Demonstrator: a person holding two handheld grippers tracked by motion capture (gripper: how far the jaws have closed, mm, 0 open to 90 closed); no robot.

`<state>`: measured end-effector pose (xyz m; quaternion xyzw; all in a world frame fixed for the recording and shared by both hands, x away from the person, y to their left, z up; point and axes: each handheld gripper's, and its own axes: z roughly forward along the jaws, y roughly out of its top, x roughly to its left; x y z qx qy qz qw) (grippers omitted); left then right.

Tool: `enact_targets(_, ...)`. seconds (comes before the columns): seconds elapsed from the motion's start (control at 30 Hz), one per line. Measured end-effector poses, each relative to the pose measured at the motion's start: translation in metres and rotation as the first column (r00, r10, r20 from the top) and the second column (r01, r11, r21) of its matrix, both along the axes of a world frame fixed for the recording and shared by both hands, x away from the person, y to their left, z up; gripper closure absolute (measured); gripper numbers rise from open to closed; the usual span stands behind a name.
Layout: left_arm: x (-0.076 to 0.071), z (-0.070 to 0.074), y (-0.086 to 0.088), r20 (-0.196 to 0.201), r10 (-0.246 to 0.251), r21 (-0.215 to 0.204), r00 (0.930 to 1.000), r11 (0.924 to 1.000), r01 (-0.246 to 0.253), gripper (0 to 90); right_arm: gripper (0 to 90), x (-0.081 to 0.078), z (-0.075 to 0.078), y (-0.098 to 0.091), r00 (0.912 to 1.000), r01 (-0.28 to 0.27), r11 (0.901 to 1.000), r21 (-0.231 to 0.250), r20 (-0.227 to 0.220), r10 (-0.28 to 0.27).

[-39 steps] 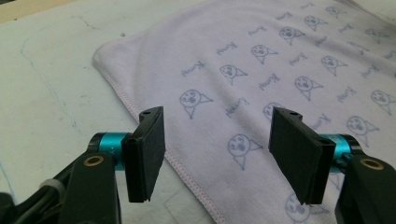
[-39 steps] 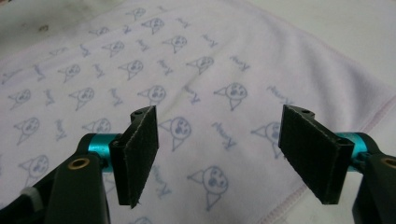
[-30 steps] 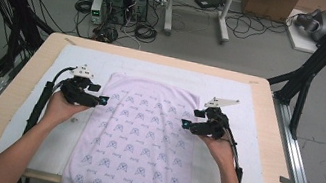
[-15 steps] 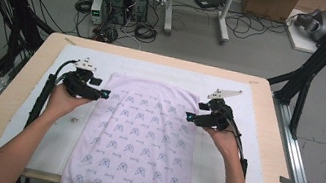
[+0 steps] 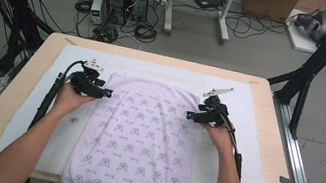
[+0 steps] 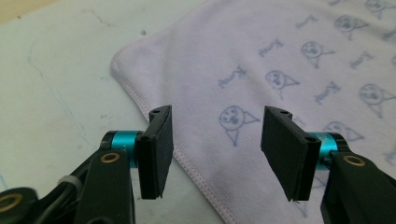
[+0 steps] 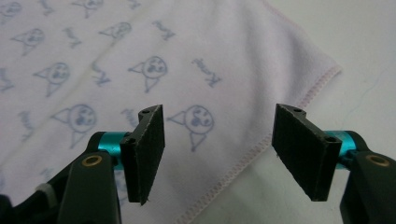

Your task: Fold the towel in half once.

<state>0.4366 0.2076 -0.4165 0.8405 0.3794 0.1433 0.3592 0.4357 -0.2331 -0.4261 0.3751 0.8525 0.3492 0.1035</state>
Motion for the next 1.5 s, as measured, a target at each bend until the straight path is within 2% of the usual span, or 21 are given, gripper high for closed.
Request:
enact_targets(0.03, 0.001, -0.003, -0.001, -0.002, 0.005, 0.015, 1.0000, 0.9999, -0.005, 44.9, 34.5, 0.002, -0.003, 0.000, 1.0000, 0.005, 1.0000, -0.008, -0.004, -0.005)
enact_targets(0.1, 0.004, -0.009, -0.004, -0.009, 0.016, 0.018, 0.9998, 0.9997, -0.016, 45.4, 35.2, 0.004, -0.007, 0.001, 0.9998, 0.017, 0.9994, -0.030, -0.005, -0.017)
enact_targets(0.2, 0.007, -0.015, -0.007, -0.012, 0.037, 0.024, 0.9992, 0.9990, -0.037, 47.6, 37.2, 0.006, -0.011, -0.001, 0.9991, 0.037, 0.9989, -0.030, -0.022, -0.037)
enact_targets(0.27, 0.009, -0.019, -0.008, -0.015, 0.054, 0.047, 0.9984, 0.9975, -0.053, 48.9, 37.9, 0.007, -0.011, -0.002, 0.9987, 0.049, 0.9984, -0.029, -0.013, -0.049)
enact_targets(0.3, 0.009, -0.019, -0.008, -0.011, 0.060, 0.042, 0.9982, 0.9974, -0.059, 49.4, 39.7, 0.007, -0.011, -0.002, 0.9985, 0.054, 0.9979, -0.037, -0.011, -0.054)
enact_targets(0.43, 0.009, -0.019, -0.008, 0.004, 0.076, 0.059, 0.9971, 0.9954, -0.076, 59.0, 50.8, 0.008, -0.011, -0.001, 0.9975, 0.070, 0.9960, -0.055, 0.015, -0.069)
enact_targets(0.5, 0.010, -0.018, -0.006, 0.007, 0.079, 0.069, 0.9968, 0.9945, -0.079, 64.7, 61.1, 0.008, -0.011, 0.001, 0.9983, 0.057, 0.9972, -0.049, 0.015, -0.056)
enact_targets(0.6, 0.011, -0.017, -0.005, 0.004, 0.079, 0.065, 0.9968, 0.9947, -0.079, 77.7, 80.7, 0.008, -0.010, 0.004, 0.9998, 0.021, 0.9991, -0.037, 0.007, -0.021)
enact_targets(0.7, 0.010, -0.016, -0.002, -0.005, 0.079, 0.051, 0.9969, 0.9956, -0.078, 86.3, 84.4, 0.008, -0.008, 0.007, 1.0000, 0.001, 0.9991, -0.042, -0.007, -0.001)
enact_targets(0.8, 0.008, -0.013, 0.000, -0.002, 0.067, 0.044, 0.9977, 0.9968, -0.067, 87.3, 84.6, 0.006, -0.004, 0.004, 1.0000, 0.001, 0.9998, -0.017, -0.003, -0.001)
enact_targets(0.87, 0.005, -0.007, 0.001, 0.017, 0.055, 0.036, 0.9984, 0.9978, -0.055, 87.4, 84.7, 0.004, 0.002, 0.001, 0.9999, 0.008, 0.9999, 0.013, 0.008, -0.008)
enact_targets(0.97, -0.003, 0.005, 0.003, 0.045, 0.028, 0.017, 0.9986, 0.9994, -0.029, 87.4, 84.6, -0.001, 0.012, -0.005, 0.9997, -0.007, 0.9988, 0.049, 0.024, 0.006)
enact_targets(1.03, -0.011, 0.014, 0.005, 0.072, 0.008, 0.009, 0.9973, 0.9999, -0.009, 87.5, 84.6, -0.007, 0.019, -0.010, 0.9995, -0.020, 0.9969, 0.076, 0.024, 0.018)
enact_targets(1.13, -0.027, 0.024, 0.011, 0.099, -0.008, -0.026, 0.9950, 0.9996, 0.010, 87.5, 84.6, -0.017, 0.028, -0.014, 0.9980, -0.050, 0.9926, 0.111, 0.043, 0.045)
enact_targets(1.2, -0.036, 0.028, 0.015, 0.101, -0.022, -0.023, 0.9947, 0.9994, 0.024, 87.4, 84.6, -0.027, 0.034, -0.015, 0.9968, -0.067, 0.9891, 0.131, 0.051, 0.061)
enact_targets(1.23, -0.042, 0.030, 0.017, 0.121, -0.028, -0.028, 0.9923, 0.9991, 0.031, 87.4, 84.6, -0.031, 0.036, -0.015, 0.9961, -0.078, 0.9868, 0.142, 0.052, 0.071)
enact_targets(1.3, -0.054, 0.032, 0.022, 0.133, -0.036, -0.053, 0.9904, 0.9977, 0.043, 87.4, 84.6, -0.041, 0.039, -0.014, 0.9928, -0.109, 0.9830, 0.148, 0.065, 0.100)
enact_targets(1.5, -0.092, 0.023, 0.031, 0.144, -0.093, -0.049, 0.9852, 0.9937, 0.101, 87.3, 84.4, -0.073, 0.036, -0.016, 0.9878, -0.154, 0.9754, 0.158, 0.048, 0.148)
